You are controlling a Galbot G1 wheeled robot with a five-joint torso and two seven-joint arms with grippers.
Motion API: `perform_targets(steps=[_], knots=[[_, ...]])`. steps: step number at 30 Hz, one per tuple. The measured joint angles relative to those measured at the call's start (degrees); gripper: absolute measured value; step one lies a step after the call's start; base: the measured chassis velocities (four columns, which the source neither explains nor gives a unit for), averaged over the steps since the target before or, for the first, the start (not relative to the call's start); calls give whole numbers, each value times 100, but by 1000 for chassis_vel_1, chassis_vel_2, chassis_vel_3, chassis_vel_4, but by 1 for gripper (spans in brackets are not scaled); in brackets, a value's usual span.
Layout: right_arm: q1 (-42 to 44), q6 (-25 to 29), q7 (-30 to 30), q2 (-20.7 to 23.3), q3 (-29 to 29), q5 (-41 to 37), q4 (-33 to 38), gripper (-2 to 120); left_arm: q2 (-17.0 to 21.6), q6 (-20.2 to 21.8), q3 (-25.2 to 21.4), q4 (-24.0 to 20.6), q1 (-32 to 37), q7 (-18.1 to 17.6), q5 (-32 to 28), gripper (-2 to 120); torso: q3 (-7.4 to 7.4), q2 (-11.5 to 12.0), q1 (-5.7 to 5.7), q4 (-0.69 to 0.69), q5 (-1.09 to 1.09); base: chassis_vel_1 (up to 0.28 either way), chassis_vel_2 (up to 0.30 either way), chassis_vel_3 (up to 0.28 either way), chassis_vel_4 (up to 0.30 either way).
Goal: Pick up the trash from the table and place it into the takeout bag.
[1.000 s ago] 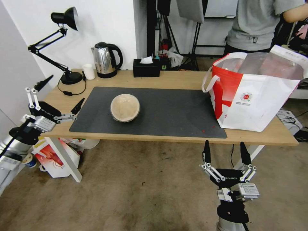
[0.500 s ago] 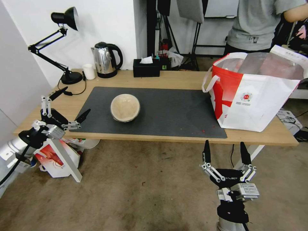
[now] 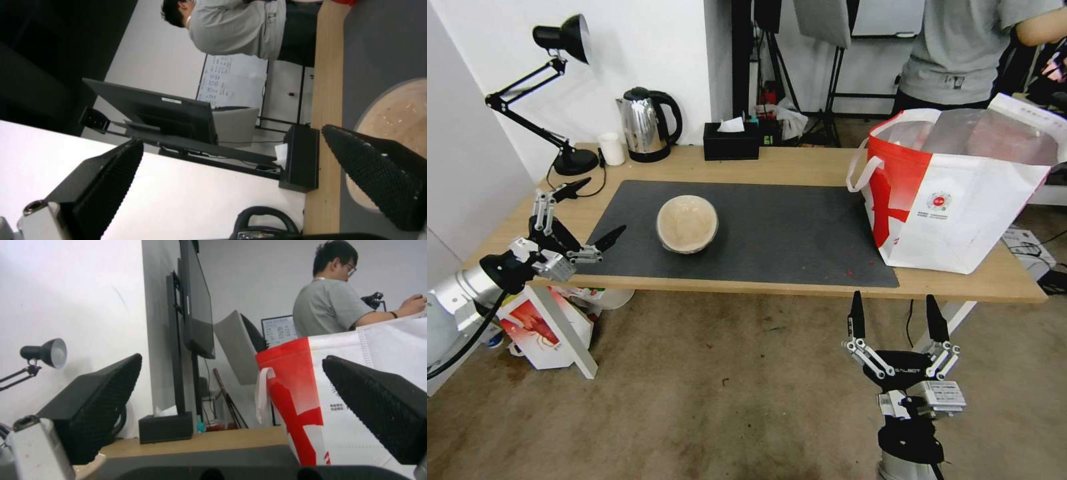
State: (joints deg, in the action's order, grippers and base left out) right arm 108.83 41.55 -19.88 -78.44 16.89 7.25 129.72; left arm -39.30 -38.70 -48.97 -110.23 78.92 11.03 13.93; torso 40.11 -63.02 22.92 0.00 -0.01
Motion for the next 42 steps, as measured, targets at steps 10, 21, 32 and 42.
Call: perform_targets(steps=[10, 21, 32, 42], knots=[[0, 0, 0, 0, 0, 0, 0, 100, 75, 12, -14, -42, 28, 145, -220, 100, 0, 0, 0, 0, 1, 0, 0, 0, 0], [0, 0, 0, 0, 0, 0, 0, 100, 216, 15, -16, -86, 80, 359, -429, 100, 0, 0, 0, 0, 1, 0, 0, 0, 0], [0, 0, 0, 0, 0, 0, 0, 100, 288, 27, 67, -31, 43, 491, -454, 100, 0, 0, 0, 0, 1, 0, 0, 0, 0], [0, 0, 0, 0, 0, 0, 0, 100, 434, 48, 301, 137, -117, 673, -455, 100, 0, 0, 0, 0, 1, 0, 0, 0, 0]])
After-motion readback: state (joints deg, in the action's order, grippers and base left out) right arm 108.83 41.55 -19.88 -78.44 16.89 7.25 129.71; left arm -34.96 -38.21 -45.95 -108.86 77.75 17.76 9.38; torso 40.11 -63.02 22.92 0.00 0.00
